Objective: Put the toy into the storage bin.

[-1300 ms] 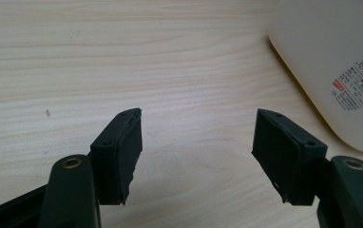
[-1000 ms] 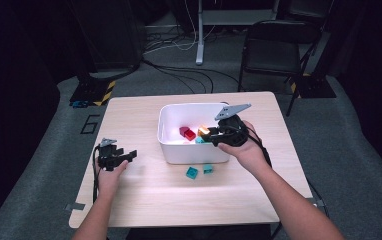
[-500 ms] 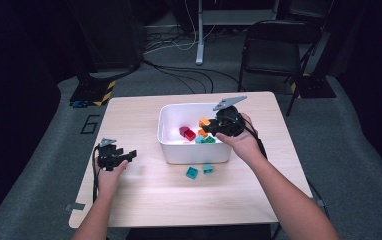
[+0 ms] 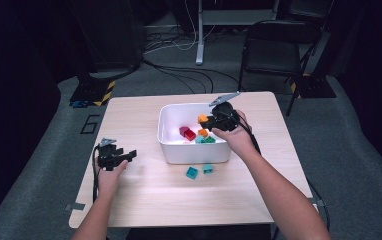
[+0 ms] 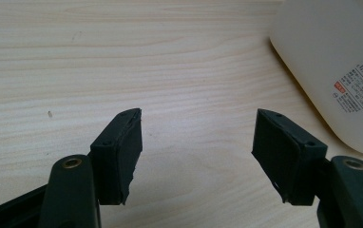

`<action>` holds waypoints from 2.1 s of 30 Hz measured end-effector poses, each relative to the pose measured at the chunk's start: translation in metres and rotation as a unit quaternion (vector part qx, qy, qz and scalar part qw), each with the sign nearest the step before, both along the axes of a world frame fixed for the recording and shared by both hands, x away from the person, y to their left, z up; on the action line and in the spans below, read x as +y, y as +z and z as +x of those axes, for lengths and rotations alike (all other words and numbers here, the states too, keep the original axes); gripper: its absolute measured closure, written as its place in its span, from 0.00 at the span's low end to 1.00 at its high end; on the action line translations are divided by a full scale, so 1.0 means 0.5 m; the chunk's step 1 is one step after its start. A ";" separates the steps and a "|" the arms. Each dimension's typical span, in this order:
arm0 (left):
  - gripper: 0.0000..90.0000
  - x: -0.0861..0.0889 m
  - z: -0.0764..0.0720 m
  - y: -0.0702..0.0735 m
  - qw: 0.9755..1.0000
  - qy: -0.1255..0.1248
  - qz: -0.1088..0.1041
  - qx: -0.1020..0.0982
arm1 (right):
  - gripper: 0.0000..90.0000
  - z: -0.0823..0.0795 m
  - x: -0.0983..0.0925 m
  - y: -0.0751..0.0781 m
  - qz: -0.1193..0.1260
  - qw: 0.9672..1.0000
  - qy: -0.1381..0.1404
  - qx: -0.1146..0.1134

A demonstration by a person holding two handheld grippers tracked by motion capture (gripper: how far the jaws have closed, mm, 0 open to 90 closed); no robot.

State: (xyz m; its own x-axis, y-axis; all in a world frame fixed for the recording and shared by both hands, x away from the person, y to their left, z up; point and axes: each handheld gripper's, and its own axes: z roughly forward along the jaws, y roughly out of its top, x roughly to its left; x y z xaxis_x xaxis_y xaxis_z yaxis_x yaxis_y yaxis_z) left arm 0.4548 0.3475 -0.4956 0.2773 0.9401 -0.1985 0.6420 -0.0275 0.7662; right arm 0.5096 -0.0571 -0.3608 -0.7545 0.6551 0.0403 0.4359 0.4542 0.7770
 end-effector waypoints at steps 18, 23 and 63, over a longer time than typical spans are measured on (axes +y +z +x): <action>0.37 0.002 0.000 0.000 1.000 -0.001 0.001 -0.001 | 0.62 -0.007 -0.002 0.000 -0.006 1.000 -0.010 -0.002; 0.37 0.000 0.000 0.000 1.000 0.000 0.002 0.000 | 0.57 -0.058 -0.011 0.026 0.005 1.000 0.007 -0.028; 0.37 -0.004 -0.001 -0.002 1.000 -0.003 0.007 0.004 | 0.55 -0.215 -0.064 -0.168 -0.003 1.000 -0.003 -0.017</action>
State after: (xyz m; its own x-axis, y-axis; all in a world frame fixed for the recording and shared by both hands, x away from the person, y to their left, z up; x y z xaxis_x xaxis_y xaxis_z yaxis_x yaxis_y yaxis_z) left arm 0.4545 0.3456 -0.4965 0.2807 0.9412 -0.1881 0.6475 -0.0410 0.7610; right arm 0.4023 -0.0893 -0.4447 -0.7510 0.6602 0.0102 0.4117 0.4562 0.7889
